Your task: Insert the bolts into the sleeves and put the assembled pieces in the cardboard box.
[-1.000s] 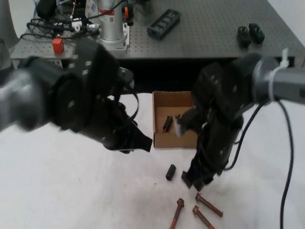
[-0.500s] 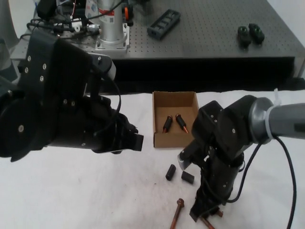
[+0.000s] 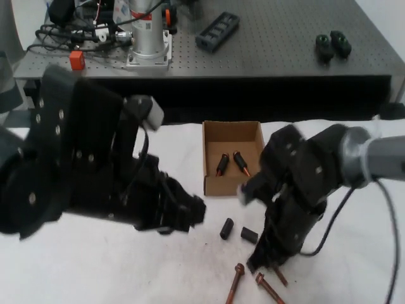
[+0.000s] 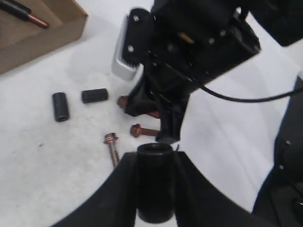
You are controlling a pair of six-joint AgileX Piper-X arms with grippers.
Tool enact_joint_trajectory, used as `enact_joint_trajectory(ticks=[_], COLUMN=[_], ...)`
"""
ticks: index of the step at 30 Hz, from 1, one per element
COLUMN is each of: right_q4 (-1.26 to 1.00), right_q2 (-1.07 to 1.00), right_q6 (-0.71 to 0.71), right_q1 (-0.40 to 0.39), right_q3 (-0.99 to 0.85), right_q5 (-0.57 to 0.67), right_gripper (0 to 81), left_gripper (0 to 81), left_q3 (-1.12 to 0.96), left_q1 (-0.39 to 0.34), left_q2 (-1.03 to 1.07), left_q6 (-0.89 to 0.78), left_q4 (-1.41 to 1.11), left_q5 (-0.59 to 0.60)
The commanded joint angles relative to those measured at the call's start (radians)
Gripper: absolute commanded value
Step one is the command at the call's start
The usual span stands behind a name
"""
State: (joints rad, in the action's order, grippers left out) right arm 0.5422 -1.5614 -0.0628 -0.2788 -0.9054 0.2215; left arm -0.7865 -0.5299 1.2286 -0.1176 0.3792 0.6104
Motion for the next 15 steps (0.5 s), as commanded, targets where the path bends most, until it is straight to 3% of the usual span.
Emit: enact_joint_trajectory(ticks=[1,6,9,12,15], right_q4=[0.007,-0.434,-0.802,-1.092,-1.173], right_q2=[0.01,0.274,0.378,0.408,0.408], right_q6=[-0.015,0.275,0.544,0.786,0.847], right_q1=[0.0,0.036,0.027,0.0,-0.022], right_q3=[-0.025,0.146,0.274,0.347,0.356], right_q5=[0.016,0.275,0.377,0.429,0.429], right_gripper=[2.7,2.7,2.7,2.7,2.7], left_gripper=[0.7,0.7,0.7,0.7,0.7], left_q3=[0.055,0.112,0.118,0.118,0.118], left_q1=[-0.002,-0.002,-0.002,-0.002,-0.002], left_q2=[-0.01,-0.01,-0.01,-0.01,-0.01], left_q6=[-0.031,-0.114,-0.114,-0.103,-0.104], left_q4=[-0.129,-0.335,-0.409,-0.461,-0.496], left_q5=[0.1,0.231,0.302,0.366,0.374])
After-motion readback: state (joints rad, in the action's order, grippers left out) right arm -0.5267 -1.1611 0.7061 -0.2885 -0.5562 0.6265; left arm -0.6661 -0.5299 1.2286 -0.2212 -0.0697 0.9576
